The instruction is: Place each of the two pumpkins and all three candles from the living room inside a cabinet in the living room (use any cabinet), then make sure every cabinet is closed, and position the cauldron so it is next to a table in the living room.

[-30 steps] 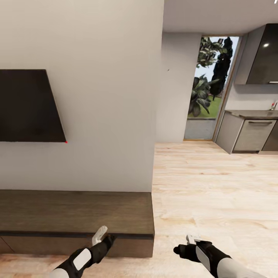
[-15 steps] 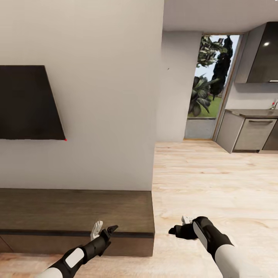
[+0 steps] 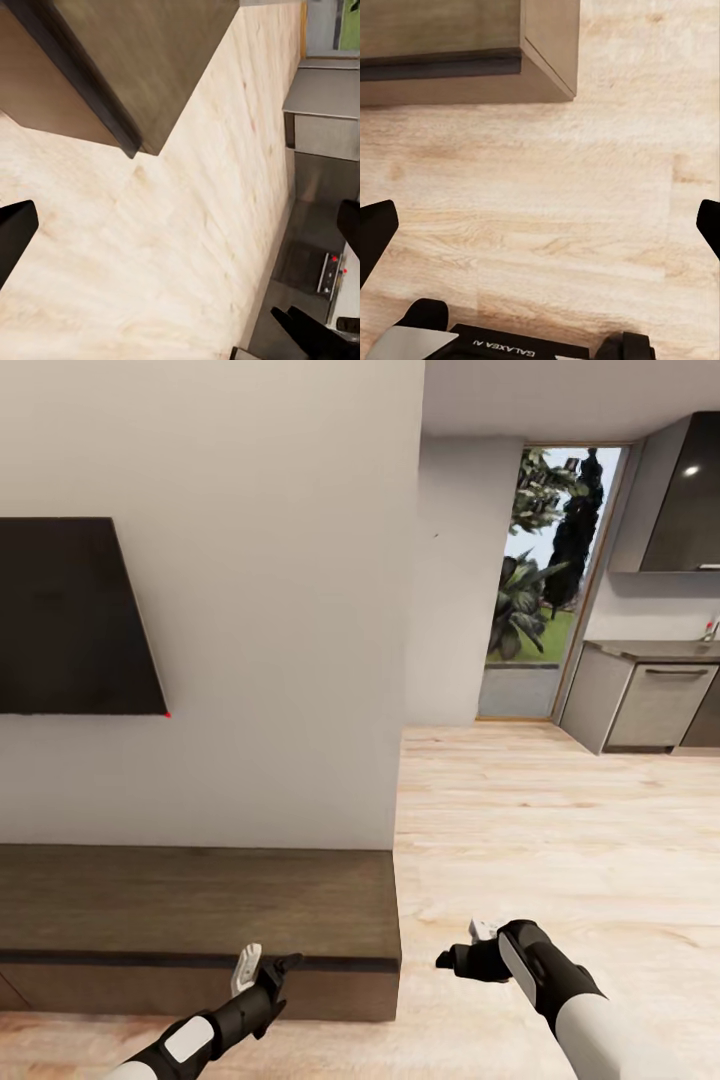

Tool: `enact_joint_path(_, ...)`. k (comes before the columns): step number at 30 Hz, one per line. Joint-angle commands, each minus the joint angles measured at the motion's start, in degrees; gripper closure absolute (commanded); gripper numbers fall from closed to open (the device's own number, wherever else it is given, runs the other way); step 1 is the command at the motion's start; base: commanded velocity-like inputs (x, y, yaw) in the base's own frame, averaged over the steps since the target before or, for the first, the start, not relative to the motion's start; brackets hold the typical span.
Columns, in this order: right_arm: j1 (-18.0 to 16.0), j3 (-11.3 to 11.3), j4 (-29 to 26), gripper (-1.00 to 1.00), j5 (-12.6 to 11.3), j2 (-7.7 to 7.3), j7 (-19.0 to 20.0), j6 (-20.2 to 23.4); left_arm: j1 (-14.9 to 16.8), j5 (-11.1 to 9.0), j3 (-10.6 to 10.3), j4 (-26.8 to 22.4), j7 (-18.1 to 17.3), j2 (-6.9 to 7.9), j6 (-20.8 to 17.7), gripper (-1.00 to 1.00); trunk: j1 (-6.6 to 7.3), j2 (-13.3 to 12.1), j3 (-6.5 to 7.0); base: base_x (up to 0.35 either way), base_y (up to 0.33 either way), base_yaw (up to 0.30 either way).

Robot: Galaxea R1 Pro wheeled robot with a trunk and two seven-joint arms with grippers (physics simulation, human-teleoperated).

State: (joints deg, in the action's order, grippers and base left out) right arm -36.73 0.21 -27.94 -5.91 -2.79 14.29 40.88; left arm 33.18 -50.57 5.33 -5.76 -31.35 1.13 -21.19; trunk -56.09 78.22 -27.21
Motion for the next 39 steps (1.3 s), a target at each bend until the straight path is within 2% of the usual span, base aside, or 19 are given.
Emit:
enact_joint_path(1, -0.02, 0.05, -0.04, -1.00, -0.53, 0.03, -0.14, 0.29, 0.04, -0.02, 0.47, 0.02, -0.14, 0.02, -0.54, -1.00, -0.22, 0.45, -0.25, 0.000, 0.000, 0.000)
enact_joint_path(4, 0.03, 0.12, 0.04, -1.00, -0.51, 0.13, -0.10, 0.20, 0.04, -0.03, 0.41, 0.11, -3.81, 0.42, -2.13, -1.00, -0.88, 1.65, -0.78, 0.000, 0.000, 0.000)
enact_joint_path(6, 0.06, 0.14, 0.01, -1.00, -0.51, 0.15, -0.07, 0.17, 0.00, 0.17, 0.34, 0.27, -8.94, 1.20, -3.63, -1.00, -1.32, 2.46, -1.14, 0.000, 0.000, 0.000)
enact_joint_path(10, 0.07, 0.14, -0.01, -1.00, -0.51, 0.15, -0.06, 0.16, 0.03, 0.35, 0.30, 0.39, -11.76, 1.77, -4.31, -1.00, -2.20, 4.06, -1.86, 0.000, 0.000, 0.000)
enact_joint_path(39, 0.13, 0.14, -0.01, -1.00, -0.67, 0.16, -0.06, 0.07, 0.02, 0.86, -0.14, 0.43, -11.84, 1.80, -2.10, -1.00, -8.57, 15.69, -7.07, 0.000, 0.000, 0.000)
